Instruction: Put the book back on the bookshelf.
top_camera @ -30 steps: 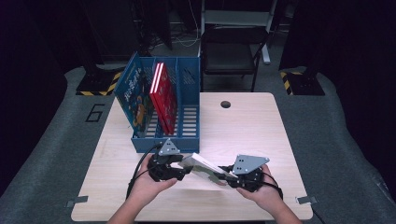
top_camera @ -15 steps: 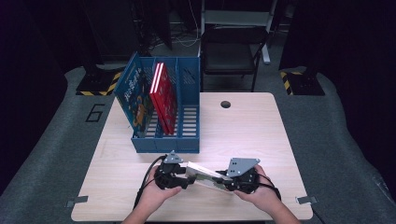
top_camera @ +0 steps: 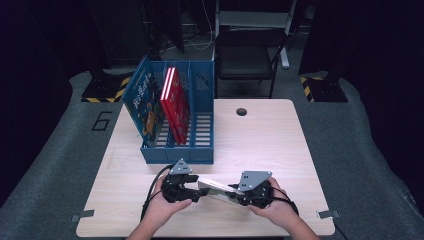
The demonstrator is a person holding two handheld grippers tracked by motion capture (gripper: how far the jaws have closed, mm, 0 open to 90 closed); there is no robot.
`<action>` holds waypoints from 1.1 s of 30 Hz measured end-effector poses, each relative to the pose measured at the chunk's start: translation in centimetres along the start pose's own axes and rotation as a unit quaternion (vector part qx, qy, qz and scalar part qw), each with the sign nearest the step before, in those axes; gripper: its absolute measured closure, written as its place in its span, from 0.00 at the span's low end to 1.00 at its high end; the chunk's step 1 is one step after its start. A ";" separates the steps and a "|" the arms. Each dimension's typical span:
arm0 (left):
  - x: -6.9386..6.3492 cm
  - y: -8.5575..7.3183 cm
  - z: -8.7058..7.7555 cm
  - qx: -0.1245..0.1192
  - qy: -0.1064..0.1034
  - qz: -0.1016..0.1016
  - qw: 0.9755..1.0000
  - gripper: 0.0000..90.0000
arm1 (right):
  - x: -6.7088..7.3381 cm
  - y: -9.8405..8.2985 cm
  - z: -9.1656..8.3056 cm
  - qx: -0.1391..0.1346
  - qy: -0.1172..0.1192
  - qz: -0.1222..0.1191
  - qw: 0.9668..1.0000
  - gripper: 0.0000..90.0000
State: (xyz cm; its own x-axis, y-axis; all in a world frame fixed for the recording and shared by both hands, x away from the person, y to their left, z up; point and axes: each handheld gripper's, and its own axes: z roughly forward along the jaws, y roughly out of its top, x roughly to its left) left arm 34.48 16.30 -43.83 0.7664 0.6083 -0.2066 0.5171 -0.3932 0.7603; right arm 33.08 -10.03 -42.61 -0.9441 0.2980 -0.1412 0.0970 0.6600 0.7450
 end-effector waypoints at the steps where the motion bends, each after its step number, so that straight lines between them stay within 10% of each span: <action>1: -0.1 0.2 -0.2 0.000 -0.003 0.005 1.000 0.37 | 0.0 0.1 0.1 0.002 -0.002 -0.001 1.000 0.86; 8: -0.7 0.8 -0.3 0.003 -0.005 0.021 1.000 0.37 | 0.1 0.2 0.8 0.005 0.006 0.001 1.000 0.85; 15: -0.7 0.9 -0.3 0.006 -0.003 0.028 1.000 0.38 | -0.8 -0.3 0.5 -0.028 0.032 0.059 0.997 0.76; 33: -0.7 1.0 -0.1 0.011 -0.003 0.030 0.999 0.37 | 0.0 -6.4 -3.5 -0.028 -0.037 0.136 0.990 0.58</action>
State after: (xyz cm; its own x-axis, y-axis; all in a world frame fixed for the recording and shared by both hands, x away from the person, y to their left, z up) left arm 34.45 15.56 -42.81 0.7983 0.5790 -0.1657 0.4788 -0.4433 0.7578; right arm 31.37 -16.64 -45.07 -0.8596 0.5103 0.0241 0.3248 0.5095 0.7968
